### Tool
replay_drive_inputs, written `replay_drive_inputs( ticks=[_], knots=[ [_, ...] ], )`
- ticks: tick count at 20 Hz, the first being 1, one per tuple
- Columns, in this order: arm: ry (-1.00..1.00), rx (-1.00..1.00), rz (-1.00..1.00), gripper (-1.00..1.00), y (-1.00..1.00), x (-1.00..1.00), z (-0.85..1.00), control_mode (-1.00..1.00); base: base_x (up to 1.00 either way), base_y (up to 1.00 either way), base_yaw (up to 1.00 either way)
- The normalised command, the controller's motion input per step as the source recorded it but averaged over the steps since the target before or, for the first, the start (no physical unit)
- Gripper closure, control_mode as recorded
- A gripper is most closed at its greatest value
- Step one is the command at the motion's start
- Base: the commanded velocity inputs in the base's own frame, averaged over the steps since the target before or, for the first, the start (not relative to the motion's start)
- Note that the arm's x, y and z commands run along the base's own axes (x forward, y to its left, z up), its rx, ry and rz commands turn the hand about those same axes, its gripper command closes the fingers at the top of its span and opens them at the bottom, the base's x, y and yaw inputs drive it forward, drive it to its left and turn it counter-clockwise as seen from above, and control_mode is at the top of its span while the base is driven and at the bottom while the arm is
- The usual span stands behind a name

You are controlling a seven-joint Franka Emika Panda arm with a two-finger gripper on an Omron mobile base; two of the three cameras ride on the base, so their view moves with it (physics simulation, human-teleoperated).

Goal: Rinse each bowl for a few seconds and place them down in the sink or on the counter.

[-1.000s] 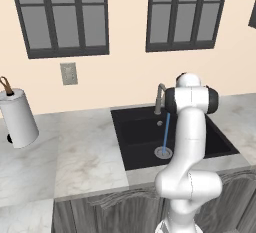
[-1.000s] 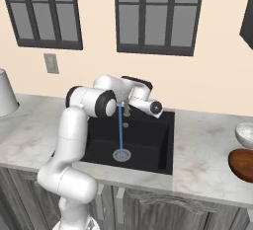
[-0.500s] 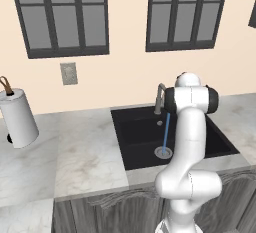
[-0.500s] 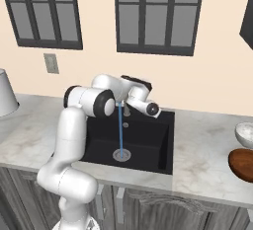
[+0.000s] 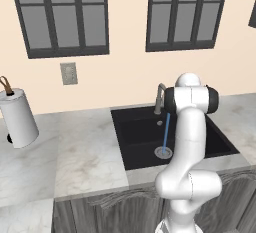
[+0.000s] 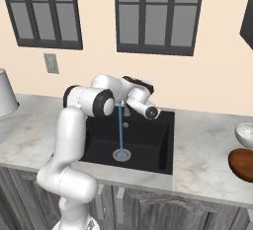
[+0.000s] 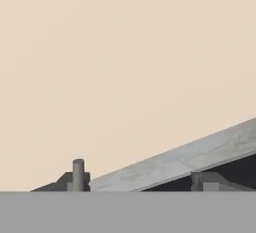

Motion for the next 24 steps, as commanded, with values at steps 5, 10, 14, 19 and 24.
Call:
replay_drive_inputs(
  ticks=[5,10,14,19,24],
  knots=[
    [-0.01,0.13,0.0,-1.0,-0.43,0.03,0.83,-1.0,0.0,0.0,0.0],
    [0.0,0.12,0.0,-1.0,-0.54,0.0,0.9,-1.0,0.0,0.0,0.0],
    [0.0,0.11,0.0,-1.0,-0.63,0.0,0.93,-1.0,0.0,0.0,0.0],
    [0.02,0.05,-0.02,-1.0,-0.27,0.02,0.87,-1.0,0.0,0.0,0.0],
    [0.04,0.08,-0.06,-1.0,-0.14,-0.22,0.93,-1.0,0.0,0.0,0.0]
  ],
)
